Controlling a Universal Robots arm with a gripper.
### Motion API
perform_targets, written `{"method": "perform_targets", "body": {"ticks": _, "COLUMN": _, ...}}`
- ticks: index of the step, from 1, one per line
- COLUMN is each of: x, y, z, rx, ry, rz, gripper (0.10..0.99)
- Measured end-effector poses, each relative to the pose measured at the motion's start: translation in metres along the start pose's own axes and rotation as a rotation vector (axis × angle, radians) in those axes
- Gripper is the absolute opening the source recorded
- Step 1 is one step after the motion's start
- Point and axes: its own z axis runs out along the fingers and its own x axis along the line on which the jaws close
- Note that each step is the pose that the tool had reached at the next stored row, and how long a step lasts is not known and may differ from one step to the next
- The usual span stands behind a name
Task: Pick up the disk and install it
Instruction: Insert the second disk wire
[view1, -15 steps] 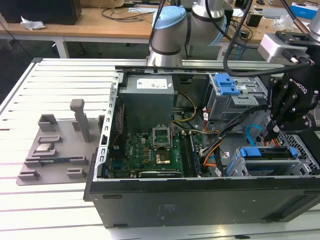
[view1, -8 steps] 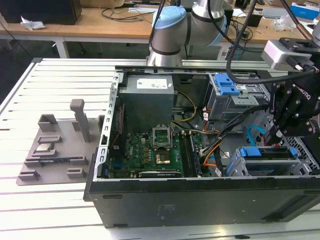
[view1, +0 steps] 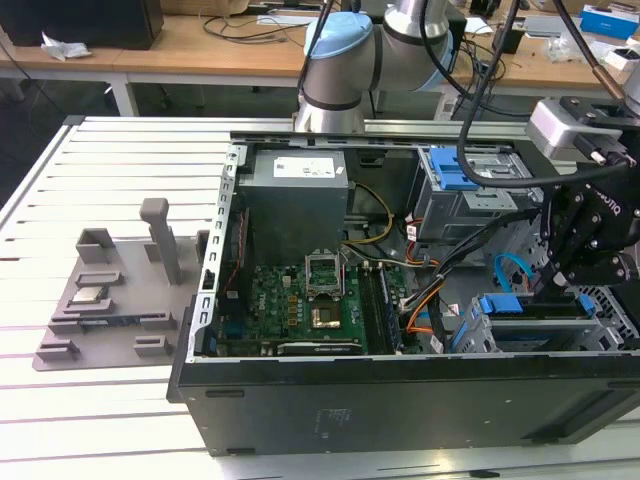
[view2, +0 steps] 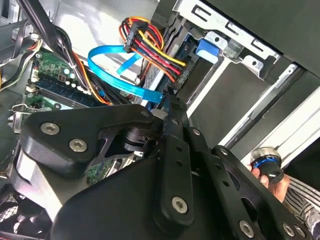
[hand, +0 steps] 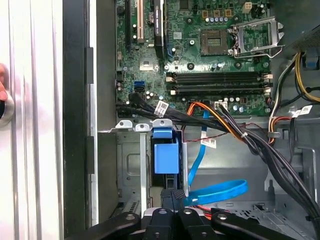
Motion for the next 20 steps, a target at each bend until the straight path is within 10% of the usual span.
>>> {"method": "perform_targets", "body": {"ticks": 14, "x": -0.0006, "y": -0.0024, "z": 0.0073, "rx": 0.000, "ry": 0.0021, "rz": 0.000, "gripper": 0.173}}
{"method": "perform_targets", "body": {"ticks": 20, "x": -0.0077, "y": -0.0001, "z": -0.0294, "rx": 0.000, "ry": 0.0023, "rz": 0.000, "gripper": 0.157}}
